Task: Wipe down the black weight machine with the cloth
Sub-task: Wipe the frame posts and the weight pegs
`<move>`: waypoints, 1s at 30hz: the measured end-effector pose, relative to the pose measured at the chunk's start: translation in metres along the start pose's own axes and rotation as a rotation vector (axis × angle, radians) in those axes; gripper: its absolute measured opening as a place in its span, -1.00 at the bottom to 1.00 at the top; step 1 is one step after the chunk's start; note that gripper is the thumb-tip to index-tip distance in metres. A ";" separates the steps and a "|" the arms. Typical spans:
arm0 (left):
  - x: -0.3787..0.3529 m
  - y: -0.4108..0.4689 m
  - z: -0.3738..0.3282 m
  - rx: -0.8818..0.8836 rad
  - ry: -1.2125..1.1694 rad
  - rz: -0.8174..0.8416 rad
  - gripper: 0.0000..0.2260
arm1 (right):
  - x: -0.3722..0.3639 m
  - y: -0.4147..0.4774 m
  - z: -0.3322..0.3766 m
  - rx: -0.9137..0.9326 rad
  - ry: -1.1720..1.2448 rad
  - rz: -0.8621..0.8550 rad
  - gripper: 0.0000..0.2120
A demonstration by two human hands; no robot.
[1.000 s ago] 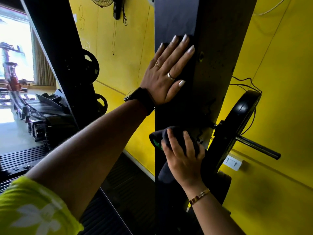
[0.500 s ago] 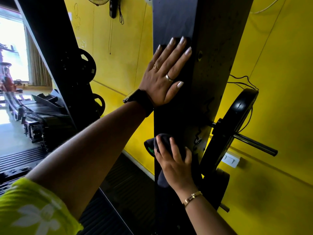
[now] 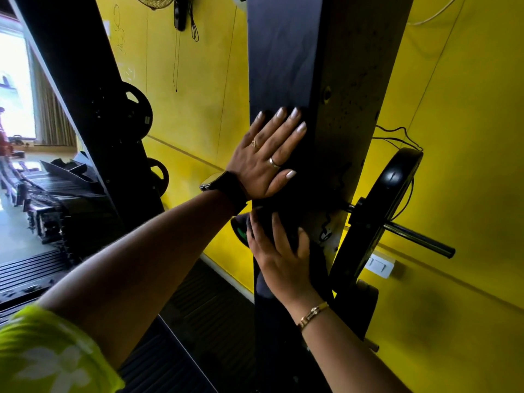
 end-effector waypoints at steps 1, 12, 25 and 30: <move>-0.001 -0.003 -0.003 -0.003 0.000 0.003 -0.46 | -0.005 -0.011 0.003 0.031 -0.014 0.024 -0.58; -0.022 -0.057 -0.026 0.019 0.018 0.040 -0.49 | -0.015 -0.051 -0.004 -0.069 0.044 0.058 -0.68; -0.023 -0.062 -0.027 0.064 0.015 0.012 -0.49 | -0.029 -0.104 0.015 0.068 0.027 0.204 -0.57; -0.024 -0.064 -0.027 0.075 0.002 0.008 -0.49 | -0.018 -0.049 0.000 -0.118 0.078 0.073 -0.67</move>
Point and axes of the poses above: each hand's wrist, its own y-axis towards the middle knuckle, its own x-axis out of the back of the hand, z = x × y, the point moved 10 cm from there along y, towards the middle knuckle, and after that the axes turned 5 degrees about -x, right-handed, at the moved point
